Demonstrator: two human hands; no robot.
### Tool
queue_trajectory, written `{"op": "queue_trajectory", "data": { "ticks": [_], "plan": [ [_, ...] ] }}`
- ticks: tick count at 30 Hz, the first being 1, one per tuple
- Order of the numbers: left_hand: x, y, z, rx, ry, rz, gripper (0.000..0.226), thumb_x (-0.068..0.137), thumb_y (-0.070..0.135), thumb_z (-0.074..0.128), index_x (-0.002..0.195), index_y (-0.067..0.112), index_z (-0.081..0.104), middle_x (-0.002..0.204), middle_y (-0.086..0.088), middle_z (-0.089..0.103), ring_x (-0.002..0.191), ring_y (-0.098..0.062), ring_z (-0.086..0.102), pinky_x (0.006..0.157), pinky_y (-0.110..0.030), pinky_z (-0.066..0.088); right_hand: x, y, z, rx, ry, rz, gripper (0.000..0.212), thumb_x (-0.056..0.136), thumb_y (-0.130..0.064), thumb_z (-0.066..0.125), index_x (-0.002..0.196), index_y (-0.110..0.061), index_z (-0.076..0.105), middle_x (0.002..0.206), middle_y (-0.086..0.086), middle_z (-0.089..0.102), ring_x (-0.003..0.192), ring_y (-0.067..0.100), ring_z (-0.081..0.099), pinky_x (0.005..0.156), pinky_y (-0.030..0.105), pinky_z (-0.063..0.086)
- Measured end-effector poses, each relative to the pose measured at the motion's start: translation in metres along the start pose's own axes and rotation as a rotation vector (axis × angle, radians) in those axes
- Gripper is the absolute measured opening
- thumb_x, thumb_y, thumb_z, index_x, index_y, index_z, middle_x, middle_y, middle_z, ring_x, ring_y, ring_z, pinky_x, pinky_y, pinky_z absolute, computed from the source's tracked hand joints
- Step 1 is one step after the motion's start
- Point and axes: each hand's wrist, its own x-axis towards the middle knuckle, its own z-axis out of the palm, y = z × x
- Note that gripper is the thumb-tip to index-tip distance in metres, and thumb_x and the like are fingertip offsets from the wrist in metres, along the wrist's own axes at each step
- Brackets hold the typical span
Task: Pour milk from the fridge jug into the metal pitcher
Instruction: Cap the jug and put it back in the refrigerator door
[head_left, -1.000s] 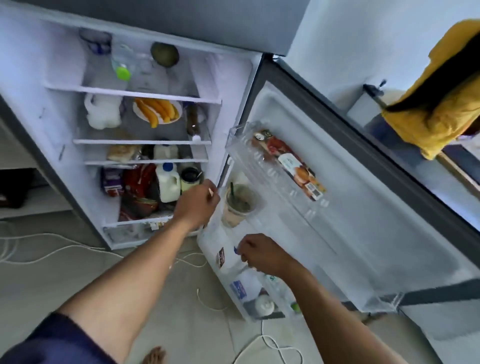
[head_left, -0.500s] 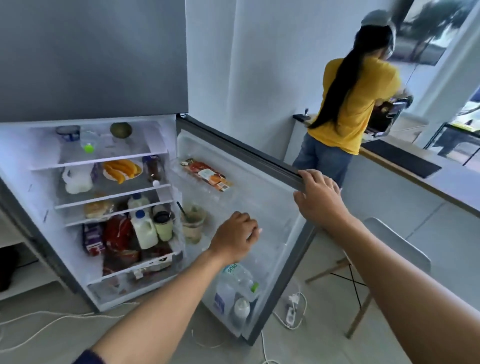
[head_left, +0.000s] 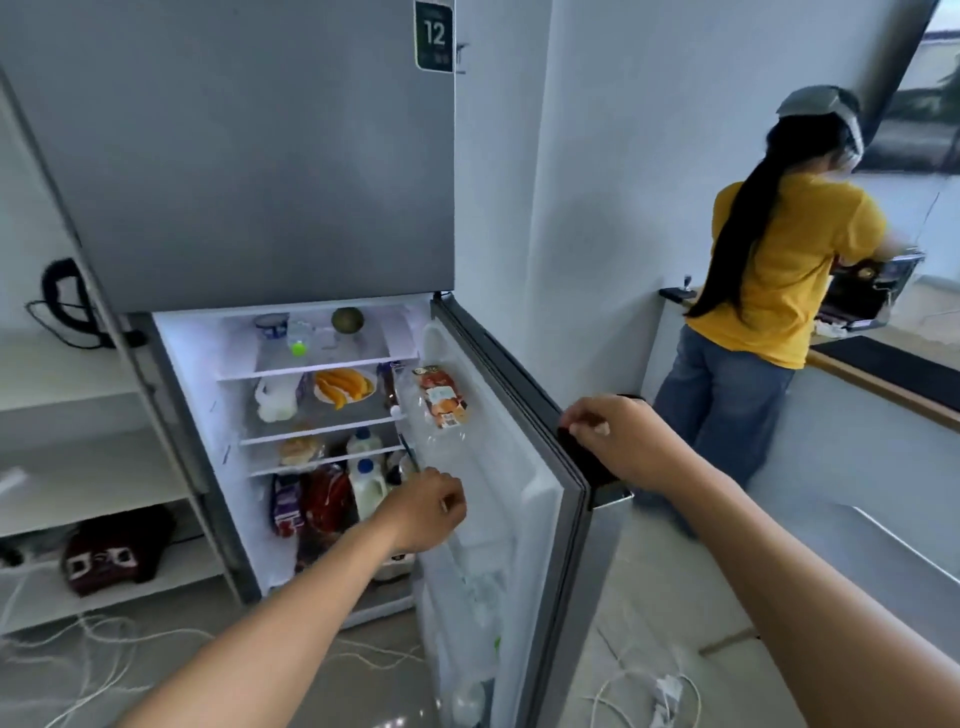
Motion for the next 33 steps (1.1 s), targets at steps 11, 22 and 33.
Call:
{"op": "queue_trajectory", "data": {
  "ticks": [11, 22, 33],
  "plan": [
    [-0.026, -0.108, -0.138, -0.087, 0.377, -0.289, 0.035, 0.097, 0.035, 0.054, 0.129, 0.026, 0.046, 0.113, 0.005, 0.065, 0.097, -0.014, 0.063, 0.086, -0.035, 0.051, 0.026, -0.112, 0.082, -0.008, -0.244, -0.38, 0.054, 0.091, -0.064, 0.019, 0.142, -0.047, 0.03, 0.121, -0.002, 0.063, 0.11, 0.021, 0.059, 0.089, 0.035, 0.046],
    [-0.008, -0.24, -0.298, 0.46, 0.651, -0.295, 0.06, 0.098, 0.029, 0.052, 0.152, 0.021, 0.029, 0.164, 0.001, 0.013, 0.149, -0.022, 0.021, 0.115, -0.041, 0.033, 0.123, -0.225, 0.159, -0.137, -0.378, -0.63, 0.069, 0.096, -0.051, 0.04, 0.151, -0.037, 0.002, 0.133, -0.005, 0.052, 0.127, 0.014, 0.042, 0.12, 0.035, 0.015],
    [0.049, -0.313, -0.357, 0.952, 0.814, -0.156, 0.082, 0.086, 0.036, 0.07, 0.154, 0.026, 0.027, 0.163, -0.009, 0.02, 0.15, -0.029, 0.02, 0.106, -0.041, 0.042, 0.232, -0.302, 0.268, 0.138, -0.175, -0.52, 0.039, 0.095, -0.026, 0.052, 0.132, -0.025, 0.04, 0.098, -0.02, 0.046, 0.101, 0.013, 0.046, 0.087, 0.021, 0.034]
  ]
}}
